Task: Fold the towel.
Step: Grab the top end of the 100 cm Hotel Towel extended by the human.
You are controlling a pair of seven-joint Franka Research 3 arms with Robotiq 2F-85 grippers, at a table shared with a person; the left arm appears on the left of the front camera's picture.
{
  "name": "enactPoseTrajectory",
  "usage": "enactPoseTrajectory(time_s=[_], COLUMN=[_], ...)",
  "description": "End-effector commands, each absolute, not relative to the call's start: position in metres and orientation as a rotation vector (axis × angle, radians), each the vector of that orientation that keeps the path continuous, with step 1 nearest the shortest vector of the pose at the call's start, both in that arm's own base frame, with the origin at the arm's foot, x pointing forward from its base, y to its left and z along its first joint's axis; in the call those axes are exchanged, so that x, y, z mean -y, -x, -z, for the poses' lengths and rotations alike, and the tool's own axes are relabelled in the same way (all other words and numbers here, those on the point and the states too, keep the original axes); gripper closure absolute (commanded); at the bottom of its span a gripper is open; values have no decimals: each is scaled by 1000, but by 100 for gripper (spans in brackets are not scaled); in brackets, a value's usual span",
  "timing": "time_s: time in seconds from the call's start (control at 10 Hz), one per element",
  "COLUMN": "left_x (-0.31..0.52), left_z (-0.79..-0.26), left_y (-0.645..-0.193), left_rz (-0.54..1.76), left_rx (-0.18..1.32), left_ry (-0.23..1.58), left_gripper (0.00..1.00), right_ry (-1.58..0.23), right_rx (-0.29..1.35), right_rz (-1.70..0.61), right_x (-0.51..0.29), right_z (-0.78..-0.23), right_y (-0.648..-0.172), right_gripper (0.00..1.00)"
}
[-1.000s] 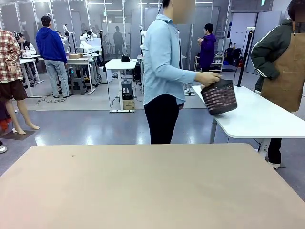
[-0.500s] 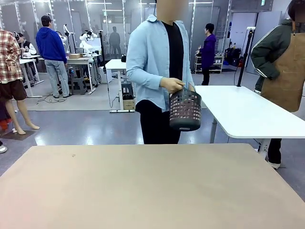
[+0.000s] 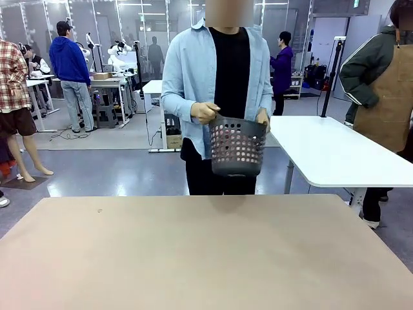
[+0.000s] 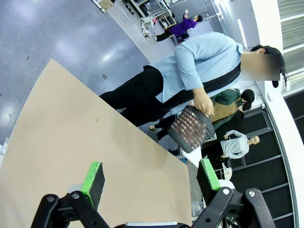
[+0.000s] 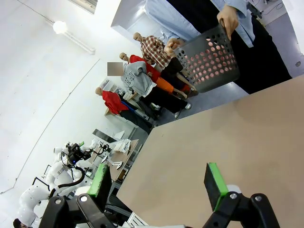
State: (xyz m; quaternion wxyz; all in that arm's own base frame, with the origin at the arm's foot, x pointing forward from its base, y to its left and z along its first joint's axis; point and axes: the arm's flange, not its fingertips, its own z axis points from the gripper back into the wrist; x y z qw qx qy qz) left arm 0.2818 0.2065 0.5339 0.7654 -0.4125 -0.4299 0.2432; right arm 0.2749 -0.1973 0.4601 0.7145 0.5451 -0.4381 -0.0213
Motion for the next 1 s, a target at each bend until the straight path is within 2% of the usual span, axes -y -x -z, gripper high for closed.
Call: enactPoseTrajectory(time_s=[0.0,0.9], left_x=[-207,-207], left_z=[-533,-533], left_y=[-285,-285], left_rz=[-515,-515], left_rx=[947,947], left_ry=[910,910], left_gripper=[0,0], right_ry=[-1209,-1209], right_rx=[988,988], right_rz=[43,43], right_x=[199,199], right_z=[-462,-462], right_y=[-277,-277], right_gripper=[0,0])
